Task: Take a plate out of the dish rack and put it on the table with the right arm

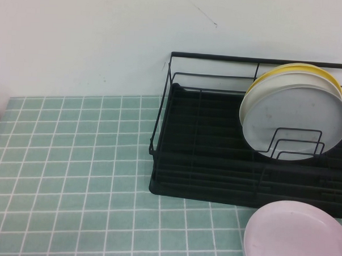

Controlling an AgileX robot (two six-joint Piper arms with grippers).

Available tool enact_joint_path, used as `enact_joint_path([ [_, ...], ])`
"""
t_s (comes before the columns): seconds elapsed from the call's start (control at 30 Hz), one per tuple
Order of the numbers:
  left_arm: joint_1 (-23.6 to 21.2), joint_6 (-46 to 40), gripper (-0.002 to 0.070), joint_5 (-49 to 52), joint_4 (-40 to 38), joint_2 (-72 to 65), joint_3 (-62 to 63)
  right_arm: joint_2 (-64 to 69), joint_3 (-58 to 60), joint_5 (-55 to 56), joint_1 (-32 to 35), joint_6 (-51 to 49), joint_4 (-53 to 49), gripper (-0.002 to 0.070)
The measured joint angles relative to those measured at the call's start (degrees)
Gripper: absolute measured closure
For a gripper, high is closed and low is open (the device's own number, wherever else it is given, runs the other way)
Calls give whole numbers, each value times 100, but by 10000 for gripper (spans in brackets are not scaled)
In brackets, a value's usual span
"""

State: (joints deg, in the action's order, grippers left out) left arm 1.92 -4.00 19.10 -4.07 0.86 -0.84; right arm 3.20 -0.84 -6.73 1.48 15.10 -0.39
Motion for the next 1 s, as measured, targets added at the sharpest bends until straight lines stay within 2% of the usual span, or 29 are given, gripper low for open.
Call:
enact_joint_path([
  [0.17, 0, 0, 678, 0, 0, 0, 0, -371, 236, 125, 0, -84, 39, 678],
  [0.5, 0, 0, 678, 0, 0, 0, 0, -383, 225, -1246, 0, -315, 39, 678],
  [1.0, 0, 0, 678, 0, 0, 0, 0, -383, 203, -1343, 0, -315, 39, 678],
])
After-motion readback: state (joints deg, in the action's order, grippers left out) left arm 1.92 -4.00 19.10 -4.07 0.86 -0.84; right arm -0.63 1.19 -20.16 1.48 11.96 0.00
